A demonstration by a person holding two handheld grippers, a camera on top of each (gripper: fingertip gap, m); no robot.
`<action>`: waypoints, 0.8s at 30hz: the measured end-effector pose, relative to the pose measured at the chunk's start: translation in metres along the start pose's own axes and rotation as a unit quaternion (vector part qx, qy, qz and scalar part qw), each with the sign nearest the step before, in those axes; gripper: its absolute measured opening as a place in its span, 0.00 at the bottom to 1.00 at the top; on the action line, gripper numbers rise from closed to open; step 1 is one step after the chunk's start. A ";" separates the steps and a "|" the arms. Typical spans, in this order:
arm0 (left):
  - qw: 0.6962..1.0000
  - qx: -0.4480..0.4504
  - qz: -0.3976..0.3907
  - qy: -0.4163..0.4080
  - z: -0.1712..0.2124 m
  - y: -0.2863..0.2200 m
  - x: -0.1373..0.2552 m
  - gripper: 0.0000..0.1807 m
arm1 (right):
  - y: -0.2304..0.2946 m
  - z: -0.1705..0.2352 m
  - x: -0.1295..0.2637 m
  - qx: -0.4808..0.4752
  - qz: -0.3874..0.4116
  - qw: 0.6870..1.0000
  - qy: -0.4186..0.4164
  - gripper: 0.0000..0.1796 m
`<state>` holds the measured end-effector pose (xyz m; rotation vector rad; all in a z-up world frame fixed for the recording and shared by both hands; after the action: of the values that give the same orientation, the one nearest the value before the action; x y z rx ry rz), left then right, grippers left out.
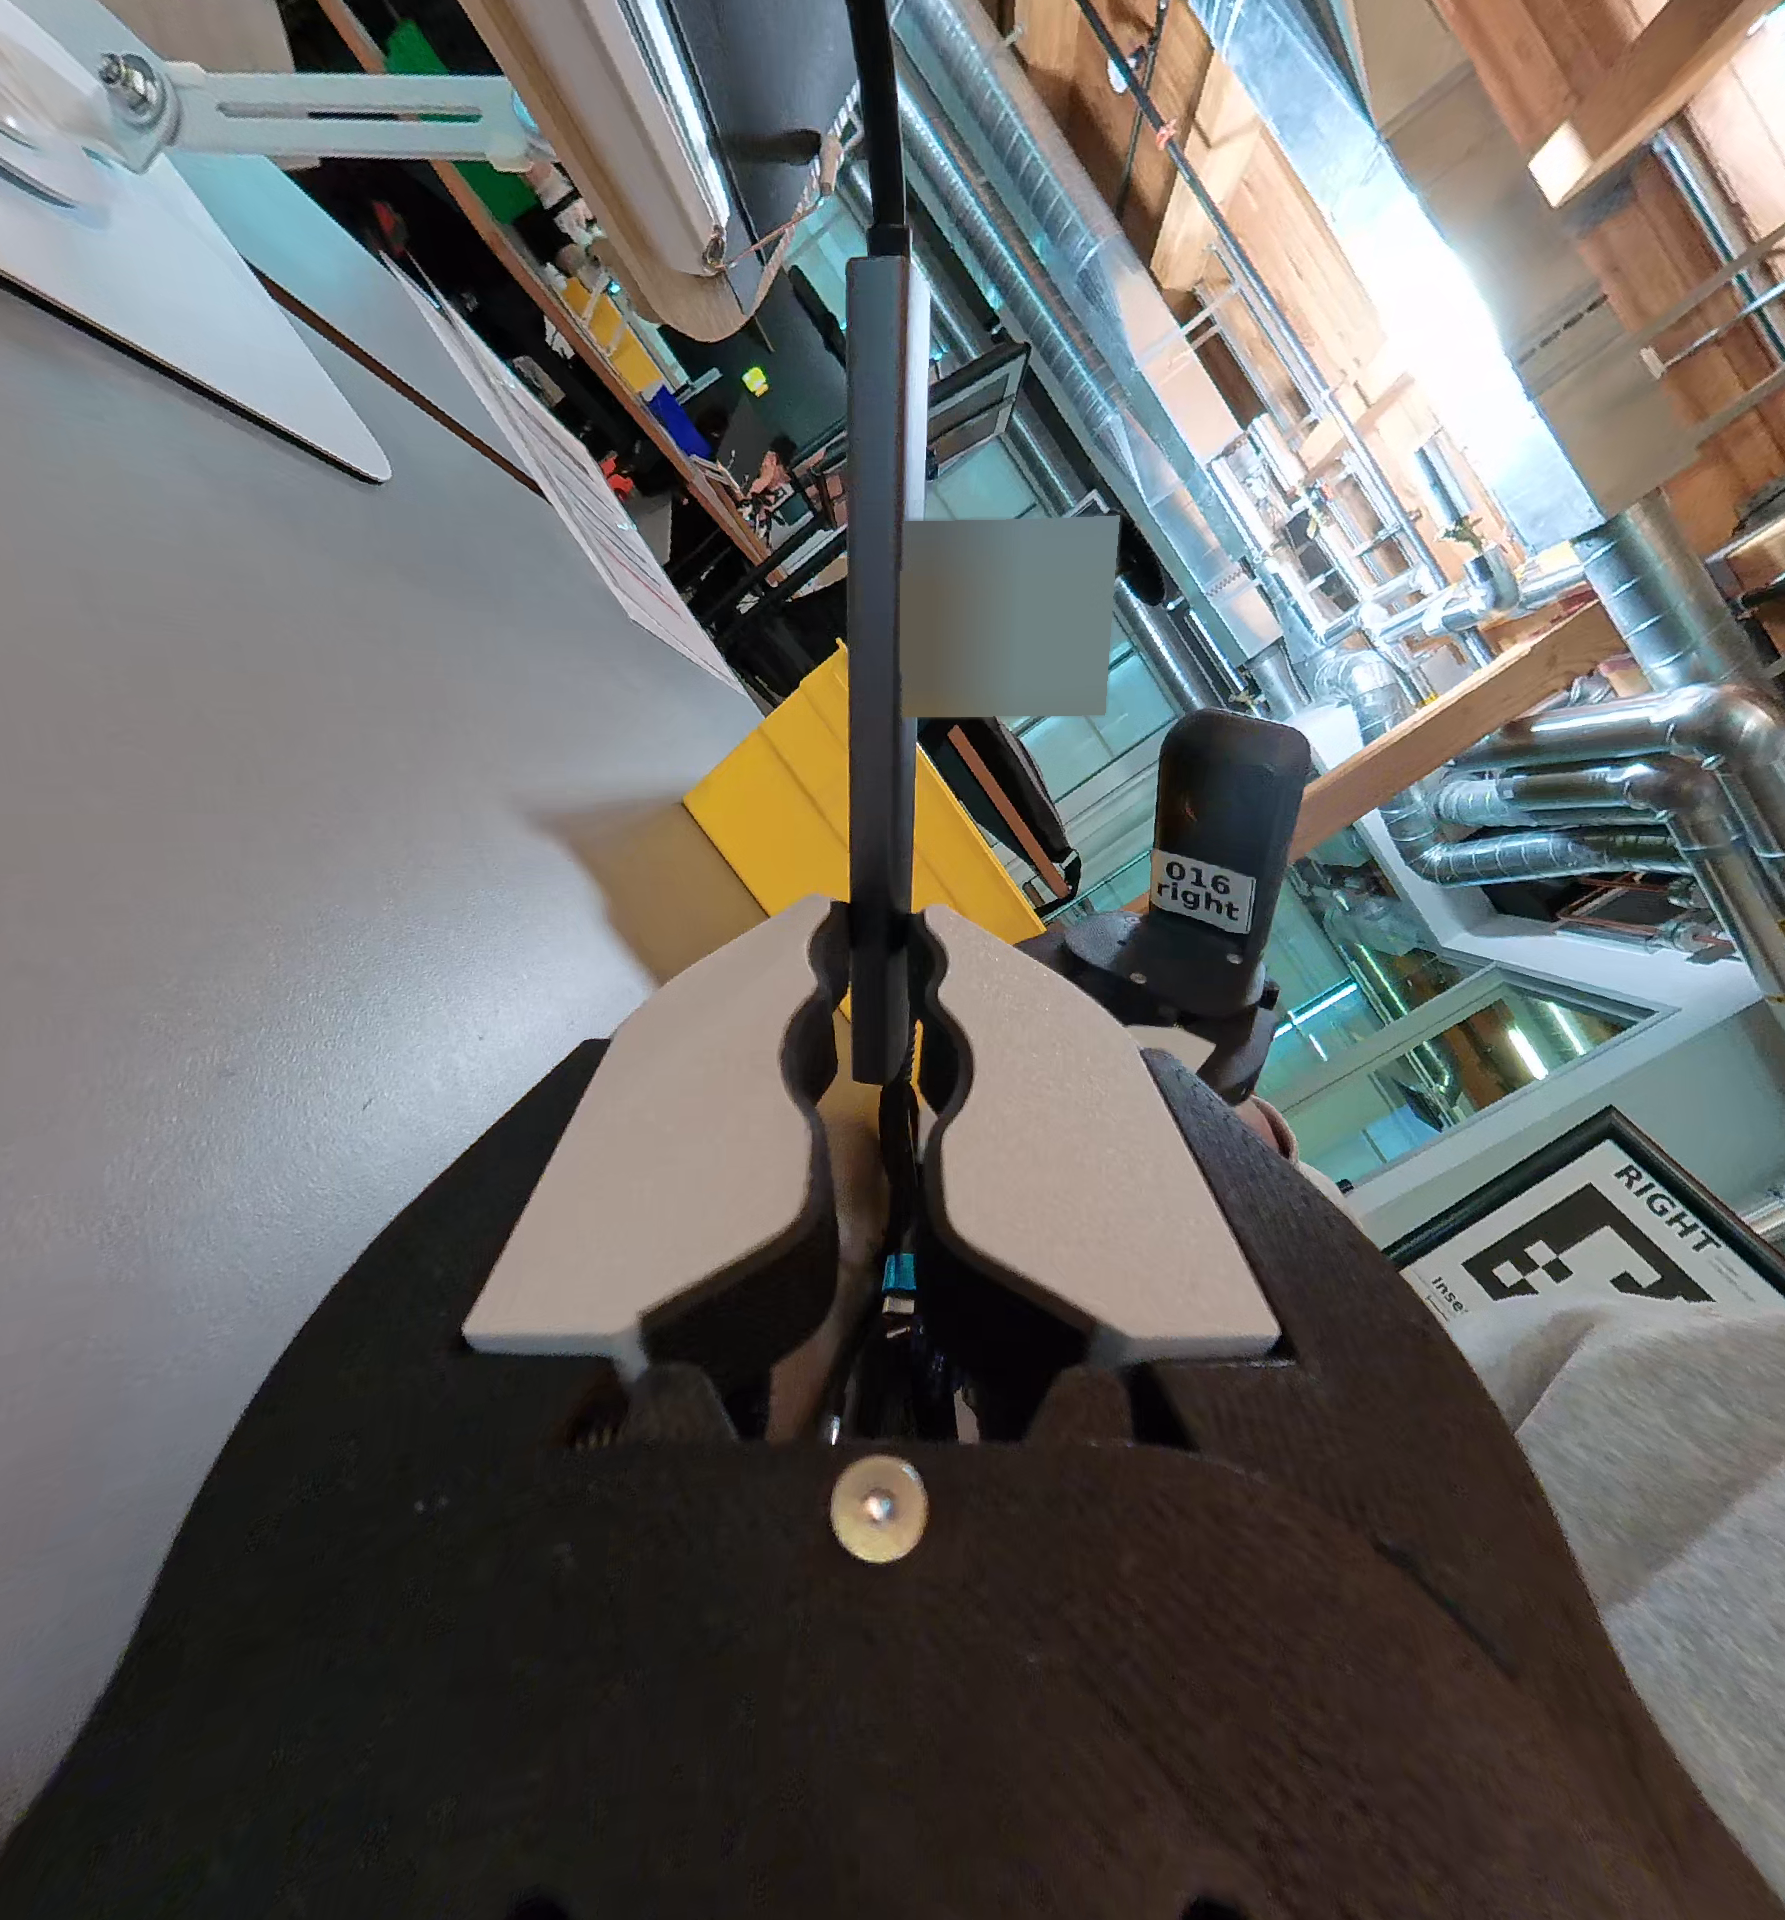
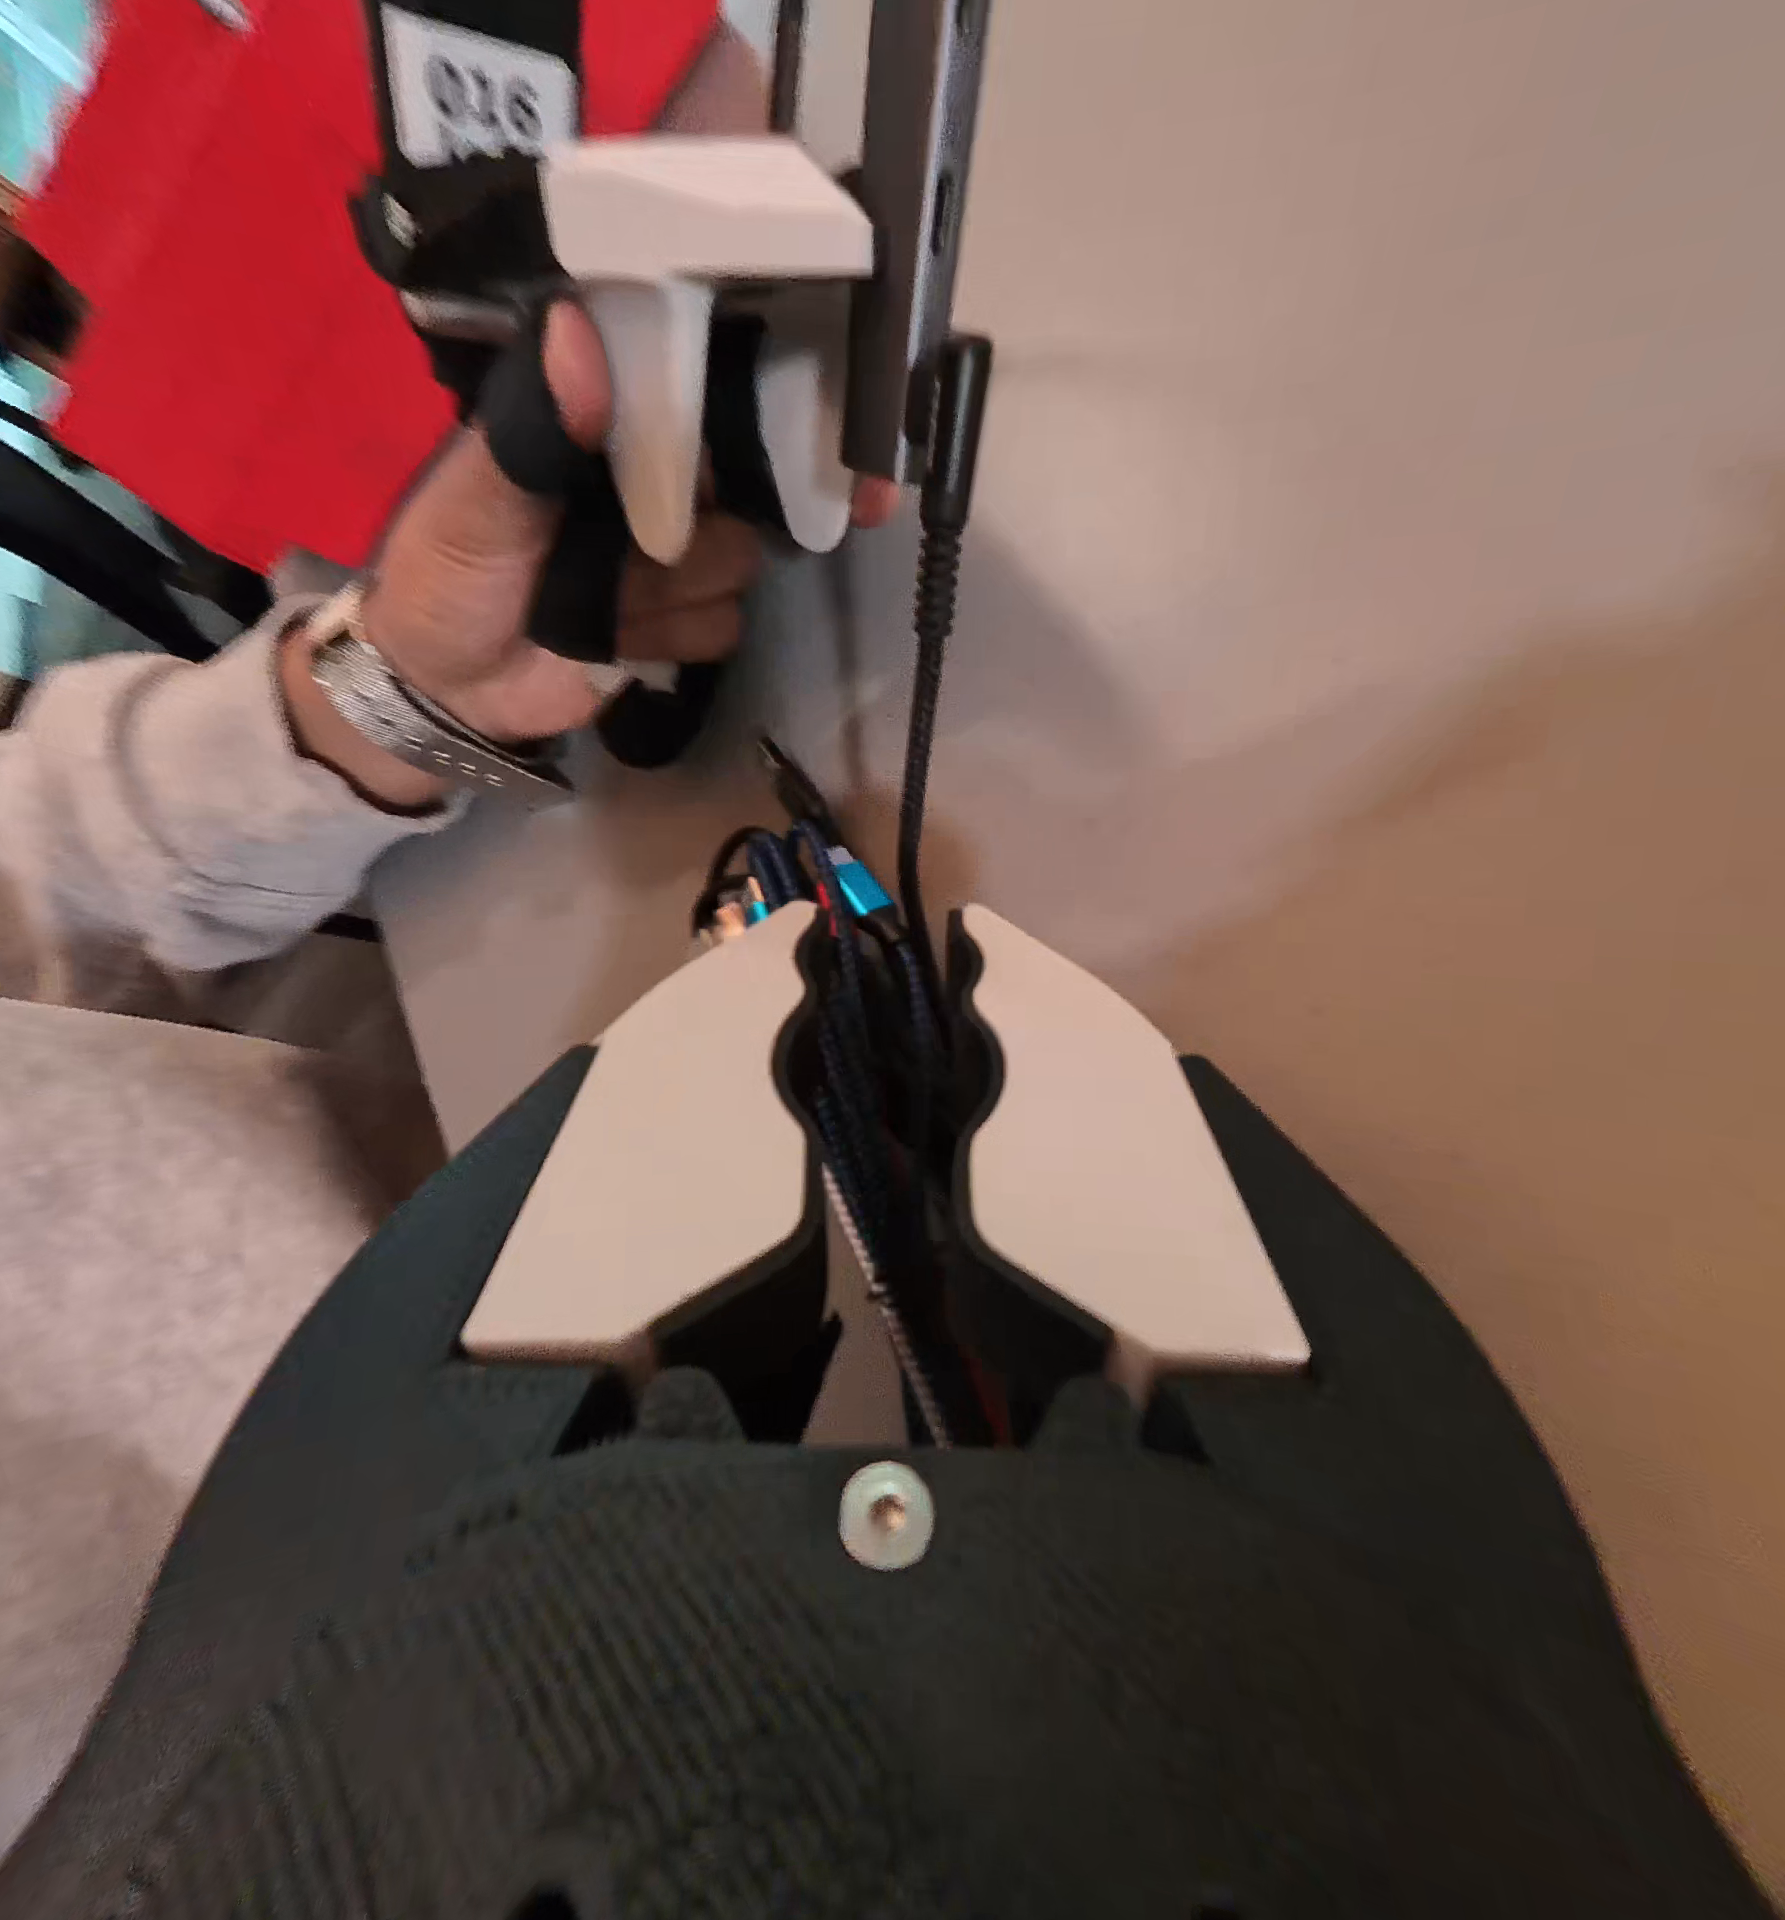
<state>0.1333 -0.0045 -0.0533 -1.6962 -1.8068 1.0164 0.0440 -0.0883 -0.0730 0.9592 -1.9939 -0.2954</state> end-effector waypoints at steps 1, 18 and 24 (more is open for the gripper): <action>1.000 0.000 0.000 0.000 0.000 0.000 0.000 0.06 | 0.002 -0.003 0.004 -0.004 -0.016 1.000 -0.011 0.11; 1.000 0.005 0.007 0.003 0.000 0.000 -0.001 0.06 | 0.009 -0.001 0.002 0.122 0.063 0.990 0.015 0.00; 1.000 0.008 0.010 0.004 0.000 -0.001 -0.001 0.06 | 0.004 0.000 0.006 0.129 0.084 0.988 0.021 0.09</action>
<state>0.1330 -0.0057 -0.0528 -1.7108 -1.7753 1.0284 0.0402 -0.0897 -0.0668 0.9391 -2.0922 0.0792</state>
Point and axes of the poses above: each gripper's, where its closed fingertips meet, x back along the fingers, z out of its underside, y = z × x across the jaws, the point moved 3 cm from there along x, back along the fingers, and after that the axes turned 4 degrees about -x, right-handed, at the moved point
